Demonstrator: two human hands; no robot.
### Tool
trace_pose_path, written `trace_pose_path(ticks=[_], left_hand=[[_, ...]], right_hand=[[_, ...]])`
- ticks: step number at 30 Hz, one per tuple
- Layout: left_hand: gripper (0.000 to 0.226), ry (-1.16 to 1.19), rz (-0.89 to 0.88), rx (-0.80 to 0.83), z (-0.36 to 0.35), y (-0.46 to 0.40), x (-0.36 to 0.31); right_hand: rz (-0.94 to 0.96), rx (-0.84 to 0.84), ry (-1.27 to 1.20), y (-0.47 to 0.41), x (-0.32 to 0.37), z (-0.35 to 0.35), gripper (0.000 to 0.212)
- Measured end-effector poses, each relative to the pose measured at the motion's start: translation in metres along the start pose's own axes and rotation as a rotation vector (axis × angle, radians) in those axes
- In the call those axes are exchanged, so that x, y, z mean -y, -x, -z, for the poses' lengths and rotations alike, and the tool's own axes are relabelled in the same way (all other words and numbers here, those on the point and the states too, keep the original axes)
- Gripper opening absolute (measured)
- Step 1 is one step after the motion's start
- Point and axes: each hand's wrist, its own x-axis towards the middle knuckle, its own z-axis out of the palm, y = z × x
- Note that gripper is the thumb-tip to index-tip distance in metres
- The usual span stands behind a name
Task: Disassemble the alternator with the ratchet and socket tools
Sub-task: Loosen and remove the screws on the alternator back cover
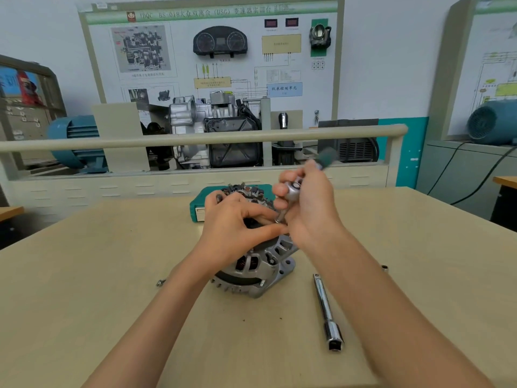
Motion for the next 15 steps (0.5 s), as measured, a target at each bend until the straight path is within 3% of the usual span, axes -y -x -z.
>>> trace_pose_path(ticks=[2,4,7,9,11,13,15], left_hand=[[0.022,0.018,-0.024,0.012,0.002,0.0,0.002],[0.01,0.047,-0.024,0.02,0.003,0.0,0.005],[0.004,0.076,-0.009,0.042,0.004,-0.001,0.005],[0.013,0.065,-0.032,0.026,0.002,0.0,0.003],[0.01,0.043,-0.022,0.018,0.001,0.0,0.002],[0.023,0.038,-0.015,-0.006,0.0,0.002,0.002],[0.013,0.033,-0.02,-0.002,0.0,0.001,0.002]], right_hand=[[-0.208,0.173,0.163,-0.009,0.011,-0.004,0.031],[-0.351,0.336,0.269,-0.013,0.017,-0.006,0.032],[-0.398,0.38,0.26,-0.014,0.02,-0.005,0.031],[-0.278,0.279,0.175,-0.008,0.012,-0.004,0.032],[-0.006,0.045,0.044,0.005,-0.003,-0.001,0.032],[0.198,-0.154,-0.057,0.016,-0.013,0.003,0.028],[0.173,-0.155,-0.087,0.018,-0.012,0.004,0.026]])
